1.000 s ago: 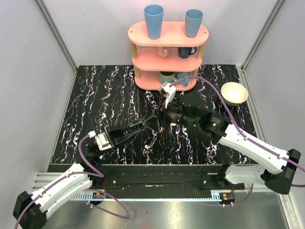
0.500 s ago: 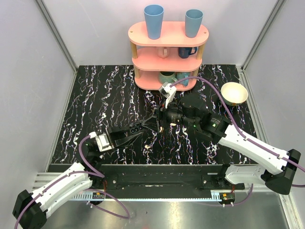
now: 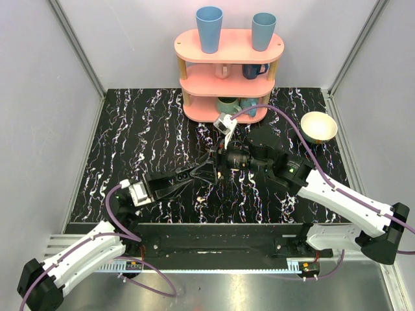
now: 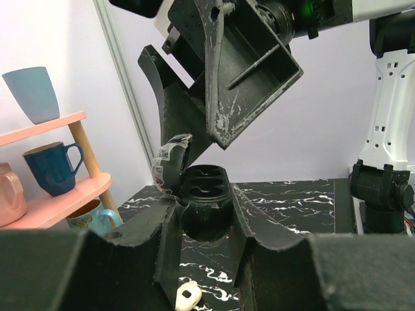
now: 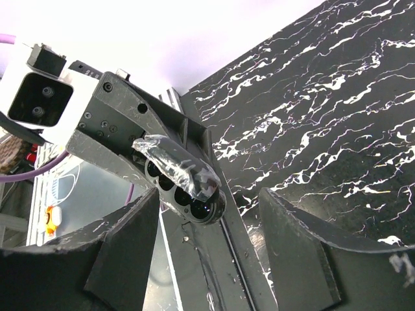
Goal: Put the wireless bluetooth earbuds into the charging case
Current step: Open the charging case, then pass from the left arm to the right
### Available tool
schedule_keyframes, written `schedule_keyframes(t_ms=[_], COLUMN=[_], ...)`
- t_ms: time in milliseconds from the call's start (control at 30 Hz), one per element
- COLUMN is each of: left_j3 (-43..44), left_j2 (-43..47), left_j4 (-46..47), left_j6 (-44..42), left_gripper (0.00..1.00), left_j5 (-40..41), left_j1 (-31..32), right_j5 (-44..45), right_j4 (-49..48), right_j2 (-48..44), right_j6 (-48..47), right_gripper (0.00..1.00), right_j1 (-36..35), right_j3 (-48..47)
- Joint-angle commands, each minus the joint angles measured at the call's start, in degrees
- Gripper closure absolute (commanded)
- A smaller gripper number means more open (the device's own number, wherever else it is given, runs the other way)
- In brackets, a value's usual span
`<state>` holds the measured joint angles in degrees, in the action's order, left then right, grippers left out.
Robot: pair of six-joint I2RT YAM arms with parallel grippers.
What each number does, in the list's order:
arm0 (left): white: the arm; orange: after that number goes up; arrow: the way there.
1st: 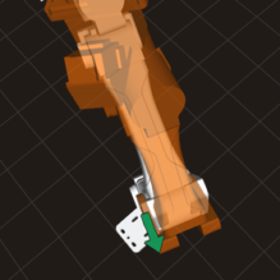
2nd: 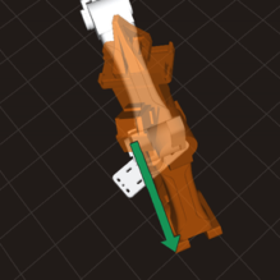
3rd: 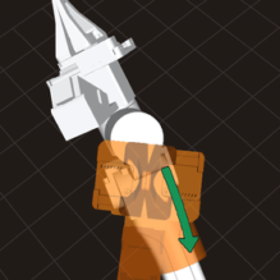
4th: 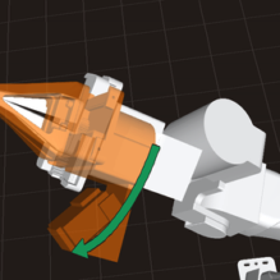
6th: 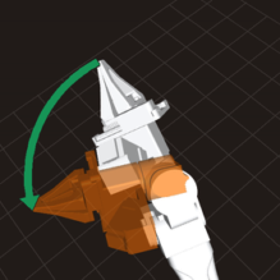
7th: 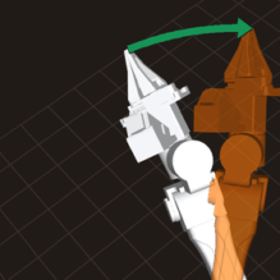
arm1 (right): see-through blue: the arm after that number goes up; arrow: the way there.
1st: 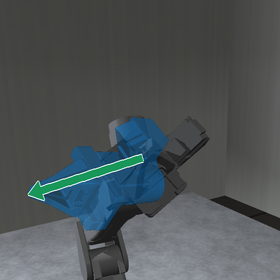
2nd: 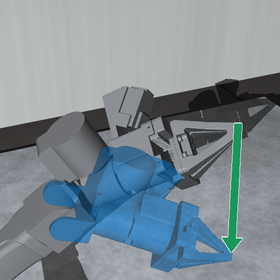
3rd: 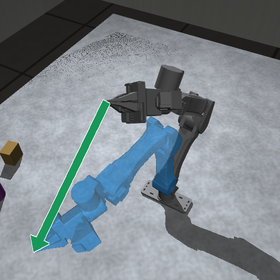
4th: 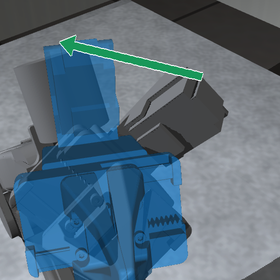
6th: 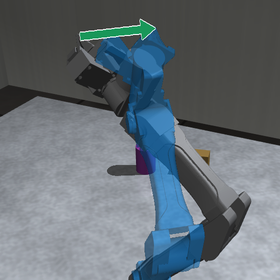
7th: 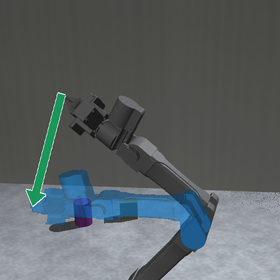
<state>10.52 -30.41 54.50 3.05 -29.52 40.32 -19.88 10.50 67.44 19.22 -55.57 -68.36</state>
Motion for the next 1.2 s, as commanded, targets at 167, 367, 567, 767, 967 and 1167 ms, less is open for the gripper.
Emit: schedule_keyframes(t_ms=[167, 367, 567, 767, 967, 1167], left_j3=[1.5, 1.7, 2.6, 3.9, 4.2, 4.3], left_j2=[1.4, -0.2, -0.3, -1.3, -2.3, -2.5], left_j4=[2.5, 6.0, 5.7, 5.5, 7.0, 7.5], left_j6=[0.0, 1.9, 2.7, 3.9, 5.8, 6.2], left_gripper=[1.00, 1.00, 1.00, 1.00, 1.00, 1.00], left_j5=[0.4, -3.2, -5.7, -9.0, -10.9, -11.7], left_j1=[0.2, 0.2, 0.2, 0.2, 0.2, 0.2], right_j5=[-0.3, -1.4, -1.6, -2.4, -6.7, -6.6], right_j4=[-1.4, -2.5, -3.8, -4.1, -2.7, -4.3], right_j2=[-1.1, 0.4, 0.7, 1.0, 1.4, -0.1], right_j6=[-1.4, -1.6, -2.6, -5.9, -9.0, -9.7], right_gripper=[0.29, 0.29, 0.28, 0.29, 0.34, 0.48], right_j1=[-0.3, -0.4, -0.4, -0.4, -0.4, -0.4], right_j3=[0.2, -0.5, 0.2, 0.2, -1.0, 0.4])
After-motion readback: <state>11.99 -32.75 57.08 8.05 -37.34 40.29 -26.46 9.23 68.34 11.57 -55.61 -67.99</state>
